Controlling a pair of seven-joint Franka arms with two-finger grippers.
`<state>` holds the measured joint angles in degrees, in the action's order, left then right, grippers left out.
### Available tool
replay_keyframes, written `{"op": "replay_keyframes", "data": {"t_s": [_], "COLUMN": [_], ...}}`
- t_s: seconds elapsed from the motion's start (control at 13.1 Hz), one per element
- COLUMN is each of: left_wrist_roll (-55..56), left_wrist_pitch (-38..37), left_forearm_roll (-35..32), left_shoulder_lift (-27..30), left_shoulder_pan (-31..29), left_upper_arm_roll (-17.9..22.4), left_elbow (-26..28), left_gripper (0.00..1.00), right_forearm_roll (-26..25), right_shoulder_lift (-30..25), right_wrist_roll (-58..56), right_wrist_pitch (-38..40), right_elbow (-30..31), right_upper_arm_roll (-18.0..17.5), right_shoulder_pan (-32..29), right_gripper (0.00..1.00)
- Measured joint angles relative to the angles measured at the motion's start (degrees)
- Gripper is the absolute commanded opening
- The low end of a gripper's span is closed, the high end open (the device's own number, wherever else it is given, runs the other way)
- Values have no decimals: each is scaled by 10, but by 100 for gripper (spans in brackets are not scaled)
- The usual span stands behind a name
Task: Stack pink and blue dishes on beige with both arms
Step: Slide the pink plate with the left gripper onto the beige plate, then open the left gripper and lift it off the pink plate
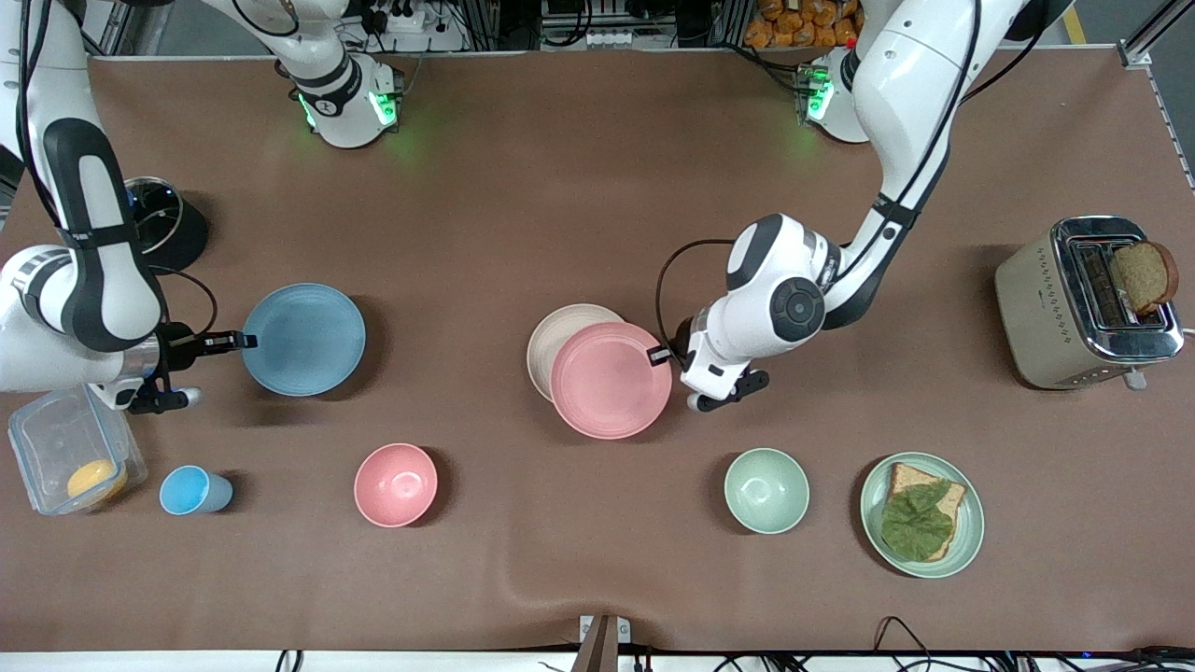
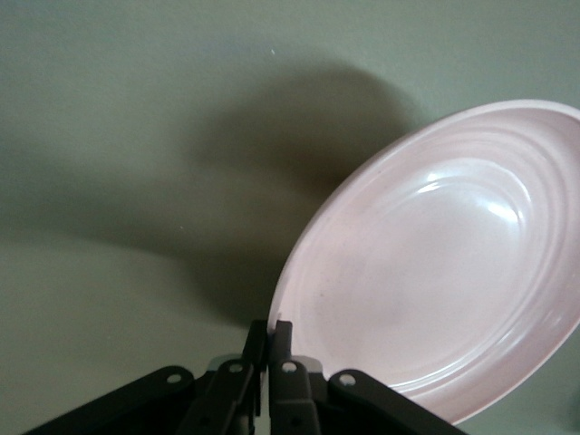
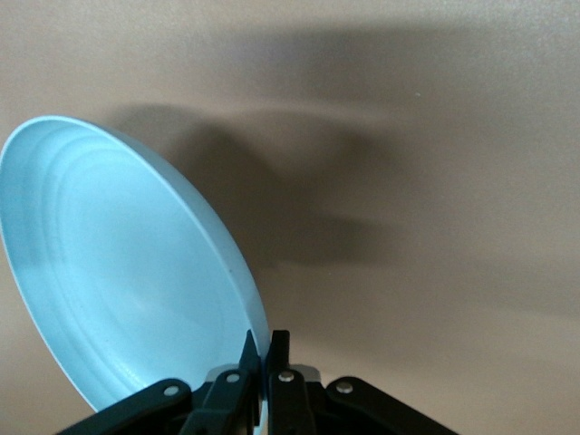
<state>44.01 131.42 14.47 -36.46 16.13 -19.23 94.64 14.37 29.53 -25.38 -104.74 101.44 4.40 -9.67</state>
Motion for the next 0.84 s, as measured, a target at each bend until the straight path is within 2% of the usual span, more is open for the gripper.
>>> {"op": "replay_keyframes", "data": {"t_s": [0.46,0.84], "left_wrist_roll": [24,25], "left_wrist_pitch": [8,11], "left_forearm_roll": [0,0], "left_shoulder_lift": [-7,-23], "left_shoulder_pan": [45,48], "left_upper_arm_roll": [0,2], "left_elbow": [-1,-1], "left_gripper": [0,0], "right_forearm_roll": [0,0], "right_shoulder_lift": [0,0], "right_wrist_roll": [40,45], "right_wrist_pitch": [49,54], "right_elbow": [-26,-31], "right_upper_arm_roll": [-1,0], "right_shoulder_pan": [23,30], "right_gripper": [0,0]}}
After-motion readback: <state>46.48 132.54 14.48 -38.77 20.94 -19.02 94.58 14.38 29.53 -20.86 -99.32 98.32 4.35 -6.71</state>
